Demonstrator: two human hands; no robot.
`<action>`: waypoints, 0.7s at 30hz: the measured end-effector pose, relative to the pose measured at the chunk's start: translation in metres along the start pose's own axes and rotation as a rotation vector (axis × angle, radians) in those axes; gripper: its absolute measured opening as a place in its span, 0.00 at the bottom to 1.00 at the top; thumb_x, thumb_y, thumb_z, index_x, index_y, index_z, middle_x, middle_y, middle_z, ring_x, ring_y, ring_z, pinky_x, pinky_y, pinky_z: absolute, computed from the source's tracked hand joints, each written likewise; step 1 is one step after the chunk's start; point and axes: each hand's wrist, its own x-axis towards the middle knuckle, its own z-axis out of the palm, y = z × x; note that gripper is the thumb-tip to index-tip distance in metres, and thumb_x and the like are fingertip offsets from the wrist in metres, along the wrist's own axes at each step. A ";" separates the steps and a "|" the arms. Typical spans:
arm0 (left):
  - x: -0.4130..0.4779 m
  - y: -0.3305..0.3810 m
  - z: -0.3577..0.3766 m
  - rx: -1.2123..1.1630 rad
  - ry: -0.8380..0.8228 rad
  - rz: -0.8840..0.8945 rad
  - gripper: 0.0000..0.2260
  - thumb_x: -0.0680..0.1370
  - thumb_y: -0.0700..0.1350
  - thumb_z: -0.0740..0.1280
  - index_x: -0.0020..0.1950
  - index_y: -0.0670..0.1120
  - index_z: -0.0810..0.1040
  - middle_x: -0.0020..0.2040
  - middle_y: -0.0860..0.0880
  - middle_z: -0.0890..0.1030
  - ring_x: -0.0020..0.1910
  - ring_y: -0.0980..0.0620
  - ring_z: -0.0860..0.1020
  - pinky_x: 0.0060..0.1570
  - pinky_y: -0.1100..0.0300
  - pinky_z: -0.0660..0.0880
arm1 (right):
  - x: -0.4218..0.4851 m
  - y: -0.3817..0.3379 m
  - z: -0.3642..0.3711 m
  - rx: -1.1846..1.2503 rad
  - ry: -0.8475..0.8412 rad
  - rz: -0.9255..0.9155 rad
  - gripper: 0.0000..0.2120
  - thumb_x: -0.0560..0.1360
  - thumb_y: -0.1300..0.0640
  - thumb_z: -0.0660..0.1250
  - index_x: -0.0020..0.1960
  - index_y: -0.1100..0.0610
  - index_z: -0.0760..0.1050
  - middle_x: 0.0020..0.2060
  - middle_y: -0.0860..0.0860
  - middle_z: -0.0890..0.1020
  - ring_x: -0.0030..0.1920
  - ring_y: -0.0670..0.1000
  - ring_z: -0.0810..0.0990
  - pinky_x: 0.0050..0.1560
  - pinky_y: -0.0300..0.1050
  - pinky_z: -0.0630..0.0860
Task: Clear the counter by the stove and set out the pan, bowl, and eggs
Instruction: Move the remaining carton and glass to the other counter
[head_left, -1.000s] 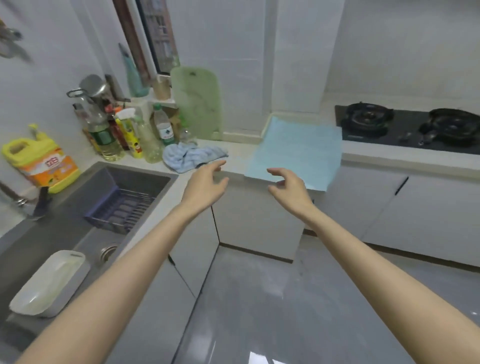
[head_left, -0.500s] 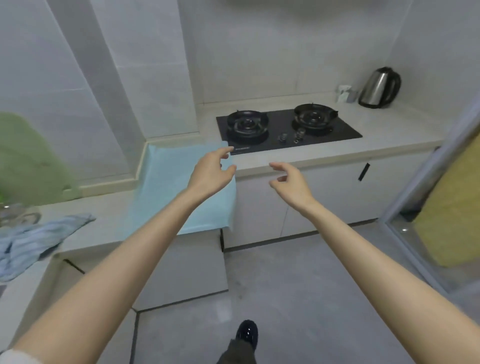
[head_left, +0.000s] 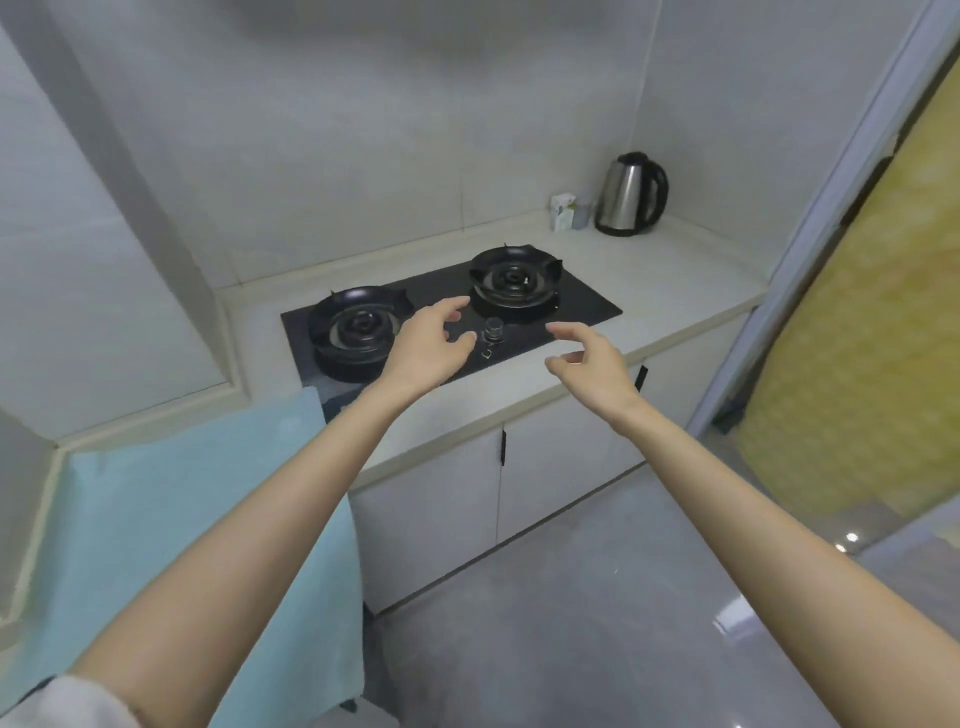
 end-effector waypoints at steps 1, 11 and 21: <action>0.018 0.003 0.008 0.006 -0.010 0.008 0.23 0.77 0.45 0.65 0.72 0.50 0.67 0.65 0.47 0.75 0.59 0.48 0.76 0.61 0.55 0.71 | 0.016 0.007 -0.007 -0.001 0.013 0.009 0.21 0.76 0.61 0.64 0.68 0.52 0.70 0.64 0.48 0.74 0.54 0.50 0.76 0.53 0.39 0.70; 0.187 0.047 0.117 0.027 -0.014 0.030 0.23 0.78 0.45 0.64 0.73 0.50 0.66 0.67 0.47 0.73 0.63 0.49 0.74 0.58 0.63 0.67 | 0.181 0.092 -0.098 -0.022 0.001 -0.002 0.22 0.75 0.61 0.65 0.69 0.52 0.70 0.66 0.49 0.73 0.56 0.52 0.77 0.55 0.40 0.72; 0.343 0.106 0.211 0.023 0.026 -0.083 0.24 0.77 0.44 0.65 0.73 0.48 0.66 0.67 0.45 0.74 0.62 0.47 0.75 0.64 0.56 0.69 | 0.345 0.153 -0.197 -0.091 -0.100 -0.039 0.21 0.77 0.61 0.64 0.69 0.51 0.69 0.66 0.50 0.72 0.57 0.51 0.75 0.55 0.39 0.69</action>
